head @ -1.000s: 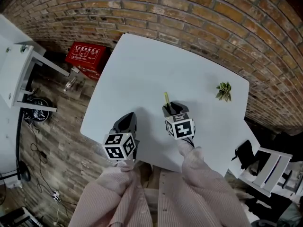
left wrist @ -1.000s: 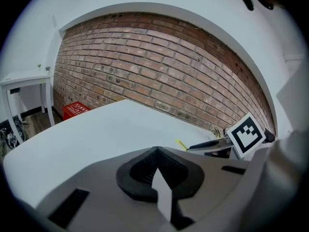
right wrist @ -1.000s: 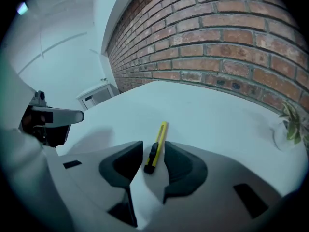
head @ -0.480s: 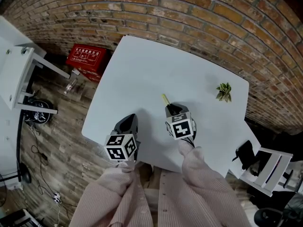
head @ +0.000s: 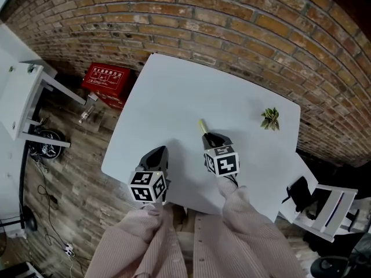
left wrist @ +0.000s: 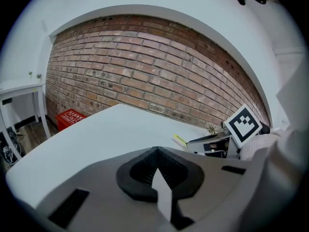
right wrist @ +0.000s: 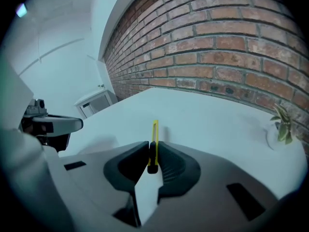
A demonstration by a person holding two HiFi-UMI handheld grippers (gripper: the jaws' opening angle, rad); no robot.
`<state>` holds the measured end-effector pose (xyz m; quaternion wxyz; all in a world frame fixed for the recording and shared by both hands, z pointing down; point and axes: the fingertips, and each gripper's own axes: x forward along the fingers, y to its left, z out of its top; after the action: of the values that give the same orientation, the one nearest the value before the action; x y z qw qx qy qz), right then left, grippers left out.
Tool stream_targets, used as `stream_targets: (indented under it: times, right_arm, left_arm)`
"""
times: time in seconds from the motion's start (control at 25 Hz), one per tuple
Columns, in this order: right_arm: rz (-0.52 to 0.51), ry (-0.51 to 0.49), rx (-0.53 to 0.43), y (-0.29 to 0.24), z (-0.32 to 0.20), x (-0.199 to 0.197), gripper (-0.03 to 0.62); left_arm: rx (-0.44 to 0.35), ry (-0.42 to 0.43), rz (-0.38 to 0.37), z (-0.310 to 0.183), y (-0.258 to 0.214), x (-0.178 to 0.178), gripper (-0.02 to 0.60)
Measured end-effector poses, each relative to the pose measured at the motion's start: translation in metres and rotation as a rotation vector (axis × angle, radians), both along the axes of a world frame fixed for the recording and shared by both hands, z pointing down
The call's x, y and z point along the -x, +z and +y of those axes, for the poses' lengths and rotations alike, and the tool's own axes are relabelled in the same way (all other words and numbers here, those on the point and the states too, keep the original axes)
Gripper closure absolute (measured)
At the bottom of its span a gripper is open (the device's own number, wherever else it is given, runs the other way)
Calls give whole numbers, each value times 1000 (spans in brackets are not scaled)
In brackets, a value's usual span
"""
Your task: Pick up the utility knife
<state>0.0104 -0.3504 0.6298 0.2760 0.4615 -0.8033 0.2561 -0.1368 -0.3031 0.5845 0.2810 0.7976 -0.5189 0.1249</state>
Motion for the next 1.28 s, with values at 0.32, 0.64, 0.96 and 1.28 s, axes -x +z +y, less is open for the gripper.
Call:
stream_targets:
  times: [0.32,0.64,0.96,1.28]
  right_arm:
    - [-117,24,-68,-31,9,-2,531]
    - [-254,58,-183,-74,17,-10,531]
    - [-346,91,-304,-122,28,-23,531]
    - [-374,99,-433,-164,38,-31,531]
  left_arm:
    - [-72,16,4,4,-25,1,589]
    - [-155,36,30,5,-56,-2,589]
    - [-255,59,9,10,-91,0,589]
    - [-333,57,-24,13,-121,10,589]
